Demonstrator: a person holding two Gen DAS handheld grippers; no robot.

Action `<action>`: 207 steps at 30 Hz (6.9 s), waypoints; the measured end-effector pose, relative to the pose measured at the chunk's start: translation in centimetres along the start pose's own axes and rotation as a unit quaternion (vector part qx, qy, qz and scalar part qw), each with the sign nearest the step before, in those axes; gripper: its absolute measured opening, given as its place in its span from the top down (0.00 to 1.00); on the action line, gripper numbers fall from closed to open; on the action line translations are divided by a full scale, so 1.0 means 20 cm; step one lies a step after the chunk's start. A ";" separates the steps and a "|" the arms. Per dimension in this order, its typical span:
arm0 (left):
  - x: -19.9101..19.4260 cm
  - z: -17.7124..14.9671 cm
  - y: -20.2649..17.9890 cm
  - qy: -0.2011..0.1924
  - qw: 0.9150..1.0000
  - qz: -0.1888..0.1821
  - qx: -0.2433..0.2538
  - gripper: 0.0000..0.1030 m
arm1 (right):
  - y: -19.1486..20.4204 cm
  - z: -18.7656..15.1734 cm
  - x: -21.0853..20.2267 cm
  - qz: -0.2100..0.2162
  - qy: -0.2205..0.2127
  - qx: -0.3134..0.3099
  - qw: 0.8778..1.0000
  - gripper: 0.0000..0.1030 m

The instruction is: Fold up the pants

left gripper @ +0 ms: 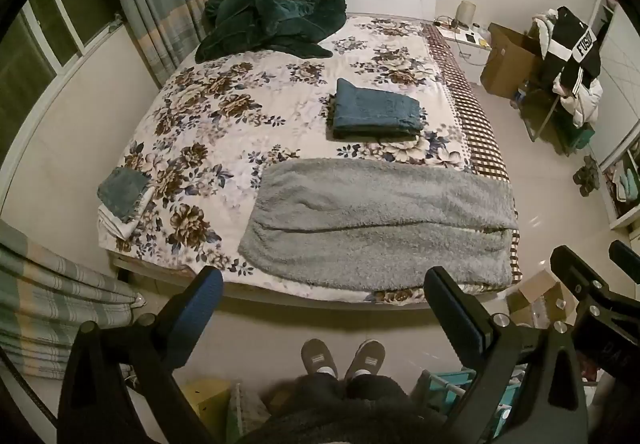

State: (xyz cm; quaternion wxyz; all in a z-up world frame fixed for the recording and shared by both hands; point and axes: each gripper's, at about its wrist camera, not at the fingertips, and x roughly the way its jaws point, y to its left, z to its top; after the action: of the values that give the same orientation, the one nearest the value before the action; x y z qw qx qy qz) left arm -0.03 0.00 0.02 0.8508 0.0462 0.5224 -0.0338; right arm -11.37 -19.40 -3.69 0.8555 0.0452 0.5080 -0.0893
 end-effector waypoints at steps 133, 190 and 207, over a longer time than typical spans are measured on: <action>3.49 0.93 0.39 0.314 0.872 0.063 -0.371 0.89 | -1.51 0.46 4.41 -0.032 0.324 0.527 0.785 0.37; 3.21 0.18 0.23 0.223 0.948 0.015 -0.226 0.88 | -1.32 -0.73 3.43 -0.002 0.213 0.412 0.886 0.24; 2.81 -0.77 0.90 0.145 0.850 -0.016 -0.506 0.60 | -1.30 -0.73 3.43 0.003 0.240 0.372 0.897 0.24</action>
State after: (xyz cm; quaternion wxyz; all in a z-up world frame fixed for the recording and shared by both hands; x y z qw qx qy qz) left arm 13.71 19.09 -56.23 0.6700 -0.3949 0.5857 0.2284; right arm 3.03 -49.87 -70.44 0.6287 0.3816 0.6276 -0.2554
